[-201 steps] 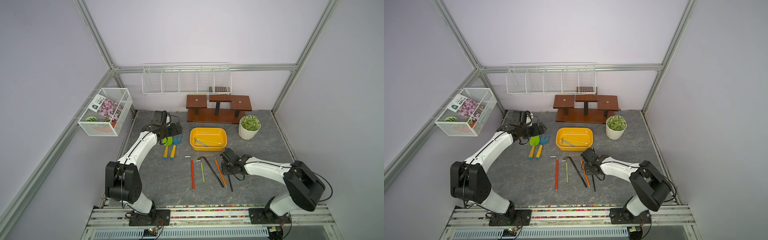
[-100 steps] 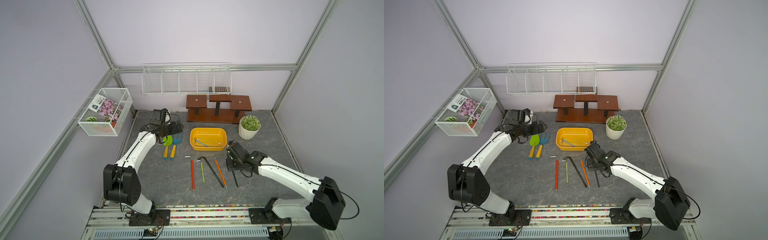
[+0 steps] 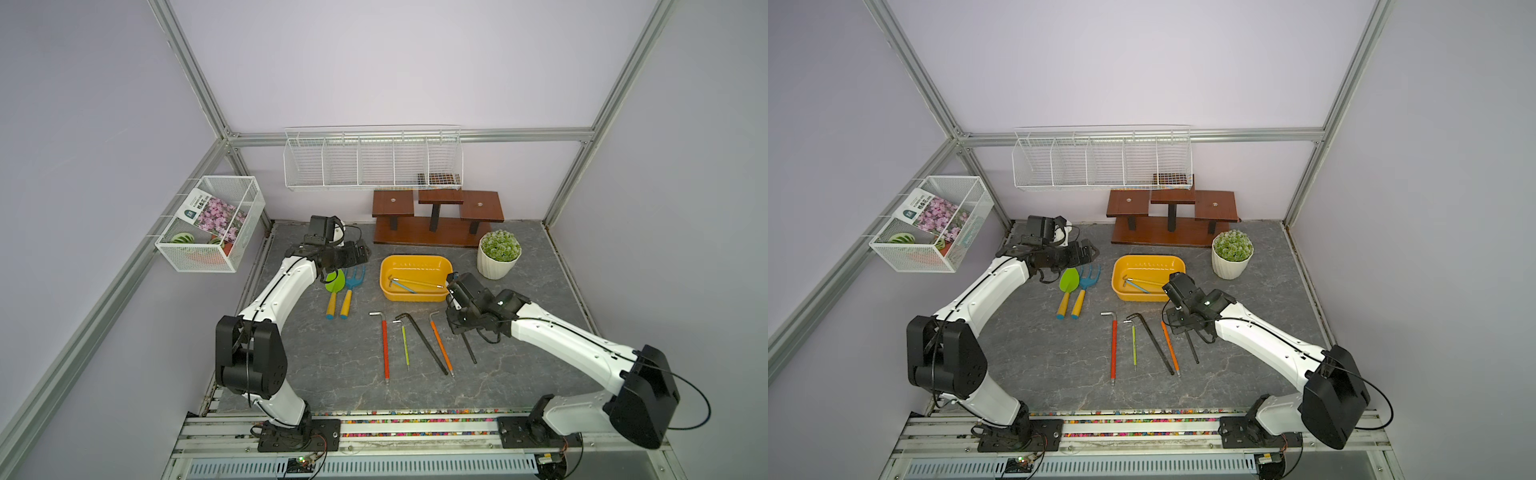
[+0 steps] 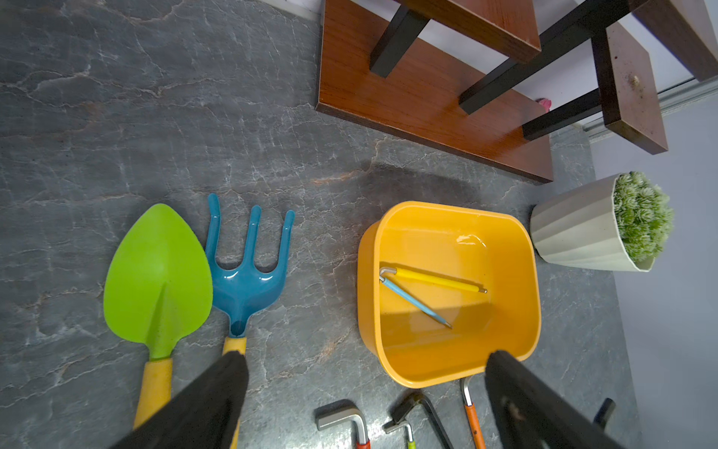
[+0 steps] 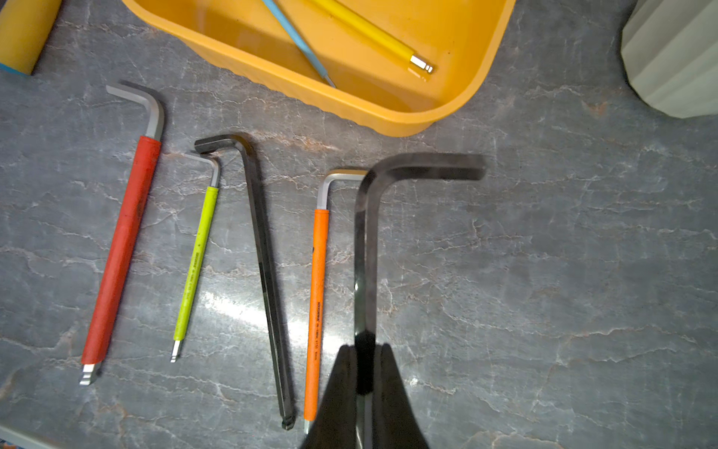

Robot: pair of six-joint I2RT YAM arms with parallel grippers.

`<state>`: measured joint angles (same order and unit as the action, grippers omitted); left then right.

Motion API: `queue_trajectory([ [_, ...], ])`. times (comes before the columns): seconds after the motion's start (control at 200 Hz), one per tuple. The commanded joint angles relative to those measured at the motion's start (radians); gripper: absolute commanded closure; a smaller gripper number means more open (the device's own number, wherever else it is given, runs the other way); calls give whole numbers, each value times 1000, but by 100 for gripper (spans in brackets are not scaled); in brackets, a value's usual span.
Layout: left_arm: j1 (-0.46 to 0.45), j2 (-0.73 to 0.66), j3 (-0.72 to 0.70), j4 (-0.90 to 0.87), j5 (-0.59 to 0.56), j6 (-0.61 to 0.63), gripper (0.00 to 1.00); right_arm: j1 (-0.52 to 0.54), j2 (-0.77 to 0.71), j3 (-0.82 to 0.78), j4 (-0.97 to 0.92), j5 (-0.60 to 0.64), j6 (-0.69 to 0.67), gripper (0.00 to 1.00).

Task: Put the hex key on the desktop into the storage box
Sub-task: Pick up the Allen key from the center of the board.

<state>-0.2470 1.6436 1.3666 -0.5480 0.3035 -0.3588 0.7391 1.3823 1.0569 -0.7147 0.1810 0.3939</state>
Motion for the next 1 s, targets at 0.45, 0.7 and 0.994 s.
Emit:
queue_trajectory([
  [0.45, -1, -31, -48, 20, -39, 19, 0, -18, -5, 76, -43, -22, -107, 100],
  [0.7, -2, -28, -45, 16, -32, 16, 0, -41, -10, 81, -50, -36, -131, 100],
  [0.994, -2, -19, -40, 14, -30, 10, 0, -56, 39, 122, -50, -58, -170, 100],
])
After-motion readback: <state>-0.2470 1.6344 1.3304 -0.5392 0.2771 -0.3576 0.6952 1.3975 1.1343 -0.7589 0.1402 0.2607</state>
